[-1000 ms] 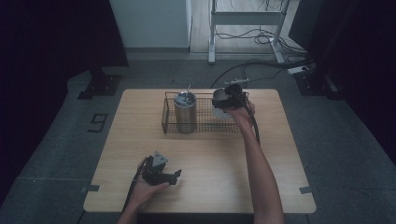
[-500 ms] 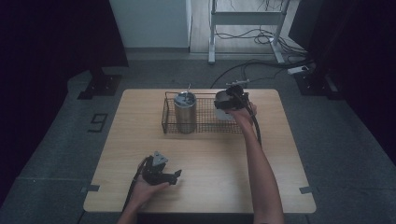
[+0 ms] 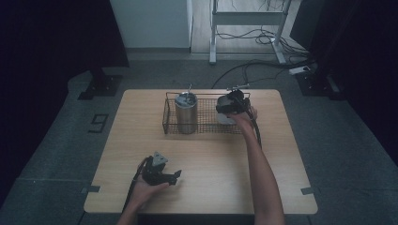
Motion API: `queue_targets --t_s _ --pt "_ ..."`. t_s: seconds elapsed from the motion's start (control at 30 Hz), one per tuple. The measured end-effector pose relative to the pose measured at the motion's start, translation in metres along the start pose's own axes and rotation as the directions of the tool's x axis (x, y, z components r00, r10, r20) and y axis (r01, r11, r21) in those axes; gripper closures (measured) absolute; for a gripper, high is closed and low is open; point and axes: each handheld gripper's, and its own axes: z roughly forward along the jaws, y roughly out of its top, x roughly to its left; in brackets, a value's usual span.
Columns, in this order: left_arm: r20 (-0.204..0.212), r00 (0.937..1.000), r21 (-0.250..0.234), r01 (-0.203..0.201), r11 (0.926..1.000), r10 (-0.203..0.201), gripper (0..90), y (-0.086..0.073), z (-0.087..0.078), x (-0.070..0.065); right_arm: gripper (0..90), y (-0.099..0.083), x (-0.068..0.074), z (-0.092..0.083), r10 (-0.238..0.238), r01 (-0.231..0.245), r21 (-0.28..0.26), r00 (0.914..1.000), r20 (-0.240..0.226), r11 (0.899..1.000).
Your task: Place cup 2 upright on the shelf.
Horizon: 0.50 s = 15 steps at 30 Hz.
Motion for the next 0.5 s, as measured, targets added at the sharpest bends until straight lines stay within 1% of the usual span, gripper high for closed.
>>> queue_targets --t_s 0.27,0.37,0.5 --pt "0.001 1.0000 0.002 -0.002 1.0000 0.002 13.5 0.000 0.000 0.000 6.2 -0.002 0.003 0.006 -0.015 0.014 0.025 0.9999 0.008 1.000" --pt "0.001 1.0000 0.004 -0.002 1.0000 0.002 13.5 0.000 0.001 0.000 6.2 -0.003 0.003 0.008 -0.011 0.011 0.034 0.9999 0.010 0.999" --pt "0.002 1.0000 0.005 -0.002 1.0000 0.002 13.5 -0.001 0.001 -0.001 6.2 -0.005 0.004 0.011 -0.018 0.017 0.046 0.9998 0.012 0.999"
